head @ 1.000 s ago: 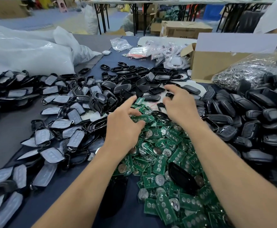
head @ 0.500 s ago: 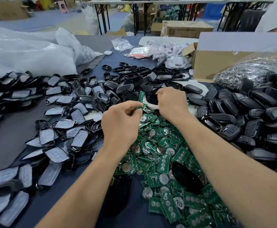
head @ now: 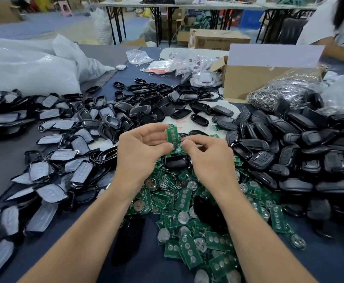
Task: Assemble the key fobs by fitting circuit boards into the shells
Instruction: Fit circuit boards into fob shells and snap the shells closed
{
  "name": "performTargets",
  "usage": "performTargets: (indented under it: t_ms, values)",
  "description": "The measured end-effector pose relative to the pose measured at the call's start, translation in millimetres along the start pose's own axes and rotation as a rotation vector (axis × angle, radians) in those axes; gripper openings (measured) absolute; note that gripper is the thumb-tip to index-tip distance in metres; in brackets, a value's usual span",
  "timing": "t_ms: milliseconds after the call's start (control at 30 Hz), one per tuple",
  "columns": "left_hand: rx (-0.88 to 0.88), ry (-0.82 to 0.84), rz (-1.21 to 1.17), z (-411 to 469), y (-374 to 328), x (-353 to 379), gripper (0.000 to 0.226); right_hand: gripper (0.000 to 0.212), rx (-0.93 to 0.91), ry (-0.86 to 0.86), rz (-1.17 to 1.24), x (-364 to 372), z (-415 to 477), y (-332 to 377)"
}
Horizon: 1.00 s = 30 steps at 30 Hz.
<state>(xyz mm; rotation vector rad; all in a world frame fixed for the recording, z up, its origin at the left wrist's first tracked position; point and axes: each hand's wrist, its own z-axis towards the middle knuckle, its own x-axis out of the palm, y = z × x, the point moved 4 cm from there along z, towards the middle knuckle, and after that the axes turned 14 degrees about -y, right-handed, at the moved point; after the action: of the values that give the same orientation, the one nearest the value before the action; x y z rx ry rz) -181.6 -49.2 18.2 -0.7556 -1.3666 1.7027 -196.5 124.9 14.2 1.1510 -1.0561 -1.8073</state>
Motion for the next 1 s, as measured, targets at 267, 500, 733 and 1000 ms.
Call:
performTargets:
  t_ms: [267,500,733,1000]
  values:
    - [0.079,0.108,0.182,-1,-4,2,0.028,0.02,-0.06,-0.017,0.117,4,-2,6]
    - [0.298,0.393,0.81,-6,-5,4,0.046,0.011,0.173,-0.09,0.301,0,7,-7]
    - [0.152,0.215,0.59,-2,-3,-3,0.044,0.01,0.214,-0.057,0.331,-1,7,-6]
    - [-0.039,0.173,0.043,-4,-4,2,0.037,0.039,0.225,0.072,0.387,0,8,-2]
